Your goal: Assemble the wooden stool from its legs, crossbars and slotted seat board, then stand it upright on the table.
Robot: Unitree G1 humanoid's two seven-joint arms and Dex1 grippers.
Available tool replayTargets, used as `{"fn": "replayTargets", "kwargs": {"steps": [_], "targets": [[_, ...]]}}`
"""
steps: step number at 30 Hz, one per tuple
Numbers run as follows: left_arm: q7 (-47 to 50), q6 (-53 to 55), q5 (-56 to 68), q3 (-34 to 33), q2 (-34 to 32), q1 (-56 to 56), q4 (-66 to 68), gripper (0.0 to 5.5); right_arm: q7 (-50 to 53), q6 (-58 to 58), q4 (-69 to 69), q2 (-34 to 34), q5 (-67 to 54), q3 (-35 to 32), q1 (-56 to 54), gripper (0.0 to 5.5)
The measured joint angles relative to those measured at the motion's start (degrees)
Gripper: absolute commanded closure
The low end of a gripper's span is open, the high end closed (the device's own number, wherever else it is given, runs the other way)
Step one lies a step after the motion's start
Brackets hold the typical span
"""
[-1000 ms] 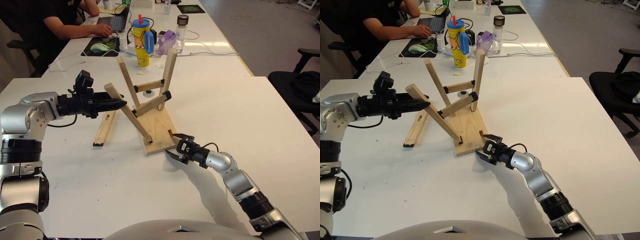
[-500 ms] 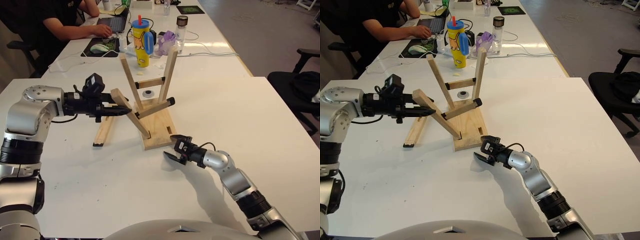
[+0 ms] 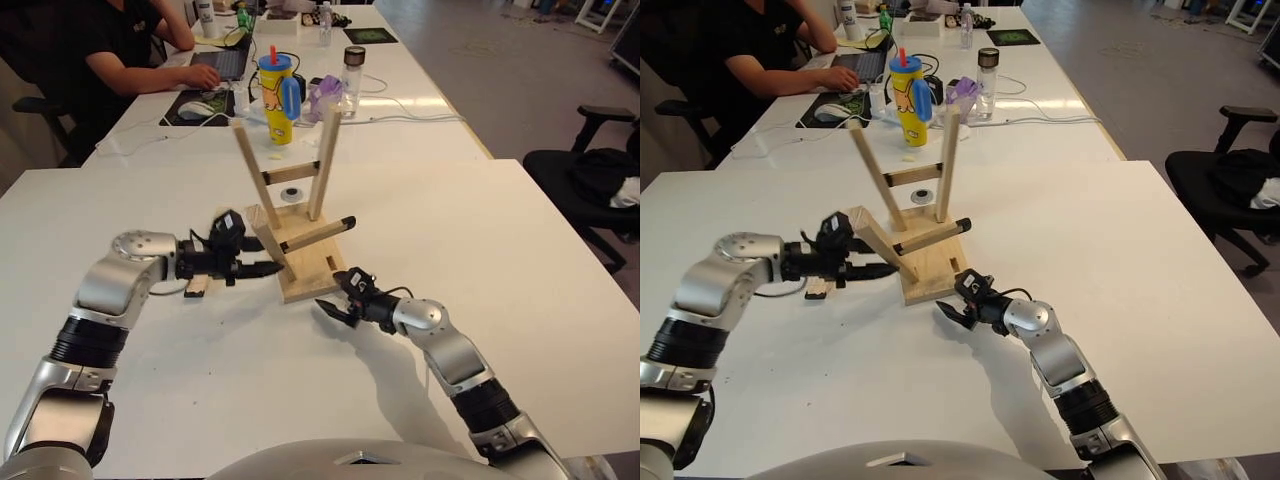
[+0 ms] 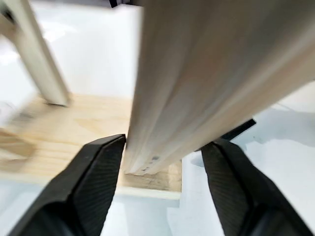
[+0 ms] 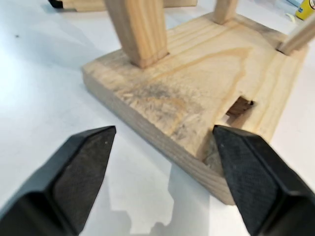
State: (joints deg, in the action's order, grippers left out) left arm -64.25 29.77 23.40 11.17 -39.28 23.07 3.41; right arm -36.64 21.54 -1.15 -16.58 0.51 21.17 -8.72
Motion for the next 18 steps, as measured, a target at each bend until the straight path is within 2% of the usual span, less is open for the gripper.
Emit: {"fn": "replayTargets", "kwargs": {"steps": [5, 11, 14, 18], "targets": [[-2.6, -0.8, -2.1, 0.0, -1.8, 0.0, 3.5, 1.45, -0.5, 0.2, 2.2, 1.2, -1.3, 0.2, -1.7, 1.85], [-6.4, -7.4, -7.4, -1.5, -9.7, -0.4, 10.2, 0.5, 1.0, 0.6, 4.3, 3.0, -0.9, 0.7, -3.4, 1.85], [-6.5, -9.6, -8.1, -4.2, -10.6, 0.5, 16.8, 0.46, 3.9, 1.6, 5.2, 4.1, 1.4, 2.2, -4.7, 1.85], [-3.3, -9.4, -3.2, -12.3, -8.8, 6.4, 19.7, 0.46, 8.0, 5.3, 6.2, 4.8, 6.0, 5.4, -8.3, 1.85]]}}
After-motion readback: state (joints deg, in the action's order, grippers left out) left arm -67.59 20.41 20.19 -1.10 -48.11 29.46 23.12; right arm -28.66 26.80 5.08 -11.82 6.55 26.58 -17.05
